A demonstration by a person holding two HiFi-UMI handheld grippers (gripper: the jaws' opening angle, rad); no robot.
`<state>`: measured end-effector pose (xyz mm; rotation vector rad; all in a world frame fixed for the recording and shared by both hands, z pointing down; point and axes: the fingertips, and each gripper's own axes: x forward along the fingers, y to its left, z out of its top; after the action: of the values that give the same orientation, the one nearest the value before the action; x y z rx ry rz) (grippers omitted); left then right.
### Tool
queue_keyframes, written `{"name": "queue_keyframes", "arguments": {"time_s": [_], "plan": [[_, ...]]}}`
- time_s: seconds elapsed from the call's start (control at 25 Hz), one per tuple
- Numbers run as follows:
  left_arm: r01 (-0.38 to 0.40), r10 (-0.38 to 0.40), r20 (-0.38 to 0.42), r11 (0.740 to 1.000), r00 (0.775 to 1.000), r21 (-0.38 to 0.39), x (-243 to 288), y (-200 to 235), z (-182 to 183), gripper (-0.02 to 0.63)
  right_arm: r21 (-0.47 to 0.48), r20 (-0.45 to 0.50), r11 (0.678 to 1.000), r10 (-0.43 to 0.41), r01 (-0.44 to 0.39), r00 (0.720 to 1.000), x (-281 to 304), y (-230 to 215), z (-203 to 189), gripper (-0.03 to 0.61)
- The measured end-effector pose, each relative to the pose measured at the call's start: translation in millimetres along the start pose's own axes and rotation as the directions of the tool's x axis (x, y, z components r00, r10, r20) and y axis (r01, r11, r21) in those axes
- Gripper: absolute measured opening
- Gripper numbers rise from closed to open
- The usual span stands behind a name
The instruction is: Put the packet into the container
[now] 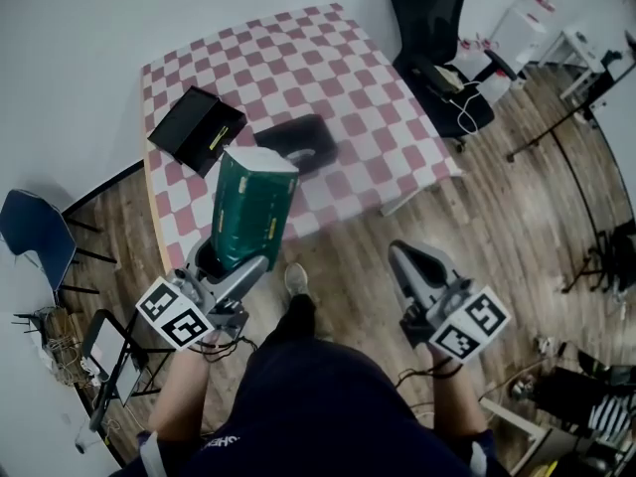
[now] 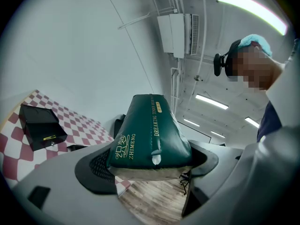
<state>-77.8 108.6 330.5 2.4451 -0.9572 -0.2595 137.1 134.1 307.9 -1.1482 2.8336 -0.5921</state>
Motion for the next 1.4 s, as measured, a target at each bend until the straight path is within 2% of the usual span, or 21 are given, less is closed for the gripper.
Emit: {"name": "queue_keyframes", "arguments": {"time_s": [0.28, 0.52, 0.8, 1.04, 1.28, 1.4], "plan": [[-0.003, 0.002, -0.045, 1.0, 0.999, -0.012, 44.6, 71.6, 30.0, 0.457, 0.021, -0.025, 1.0, 0.001, -0.001, 1.0, 81.9, -43.6, 22.0, 0.018], [-0.005, 0.005, -0.08, 1.0, 0.997, 0.01, 68.0, 126.8, 50.8, 0.457, 0.012, -0.042, 1.0, -0.006, 0.007, 0.999, 141.7, -70.6, 41.4, 0.018], [-0.031, 0.035, -0.128, 0.999, 0.991, 0.031, 83.5, 176.0, 52.5, 0.457, 0.021, -0.071, 1.0, -0.016, 0.017, 0.997, 184.7, -96.6, 49.2, 0.018], [-0.063, 0.073, -0.186, 0.996, 0.98, 0.059, 101.6, 196.3, 40.5, 0.457, 0.034, -0.11, 0.999, 0.039, -0.036, 0.993, 213.2, -115.9, 52.3, 0.018], [-0.117, 0.143, -0.228, 0.985, 0.963, 0.123, 125.0, 215.8, 29.7, 0.457, 0.05, -0.141, 0.993, 0.114, -0.108, 0.983, 237.4, -143.0, 56.3, 0.018], [-0.131, 0.174, -0.267, 0.977, 0.948, 0.169, 136.1, 220.7, 20.2, 0.457, 0.065, -0.165, 0.986, 0.159, -0.151, 0.973, 245.5, -159.5, 58.0, 0.018]]}}
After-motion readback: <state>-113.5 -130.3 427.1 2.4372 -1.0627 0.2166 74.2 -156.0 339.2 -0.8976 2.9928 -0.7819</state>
